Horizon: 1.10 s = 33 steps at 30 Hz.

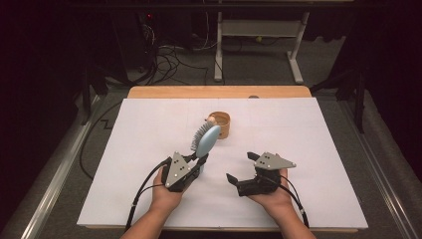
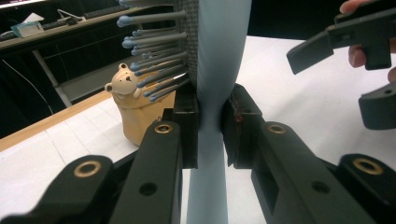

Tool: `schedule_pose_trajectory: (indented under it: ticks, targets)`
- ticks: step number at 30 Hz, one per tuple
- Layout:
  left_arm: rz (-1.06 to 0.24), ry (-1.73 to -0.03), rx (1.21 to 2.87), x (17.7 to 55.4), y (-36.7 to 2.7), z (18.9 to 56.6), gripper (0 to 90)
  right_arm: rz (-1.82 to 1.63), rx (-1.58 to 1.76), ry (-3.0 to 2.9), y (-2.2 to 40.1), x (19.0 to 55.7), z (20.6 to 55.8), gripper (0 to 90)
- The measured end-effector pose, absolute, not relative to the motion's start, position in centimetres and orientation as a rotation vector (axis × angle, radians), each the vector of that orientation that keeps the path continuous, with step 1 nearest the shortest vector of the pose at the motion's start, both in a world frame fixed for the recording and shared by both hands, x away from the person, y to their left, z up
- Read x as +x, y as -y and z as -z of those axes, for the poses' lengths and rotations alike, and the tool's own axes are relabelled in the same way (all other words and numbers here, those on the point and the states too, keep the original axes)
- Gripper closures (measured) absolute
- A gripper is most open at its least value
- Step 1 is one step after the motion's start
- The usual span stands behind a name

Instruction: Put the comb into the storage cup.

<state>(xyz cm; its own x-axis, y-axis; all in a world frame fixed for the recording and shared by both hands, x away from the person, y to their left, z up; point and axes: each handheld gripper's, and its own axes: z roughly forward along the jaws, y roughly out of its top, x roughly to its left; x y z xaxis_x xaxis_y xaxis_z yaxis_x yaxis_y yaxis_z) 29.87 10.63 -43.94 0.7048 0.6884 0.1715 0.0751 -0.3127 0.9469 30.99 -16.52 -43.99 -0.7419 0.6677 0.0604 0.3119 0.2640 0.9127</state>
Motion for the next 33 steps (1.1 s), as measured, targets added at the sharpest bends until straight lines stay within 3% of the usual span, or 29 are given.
schedule_pose_trajectory:
  ticks: [33]
  targets:
    - [-0.720, -0.572, 1.815, 29.1, -9.7, 44.1, 77.7, -1.621, 0.789, -2.135, 11.5, 31.3, 39.4, 0.0]
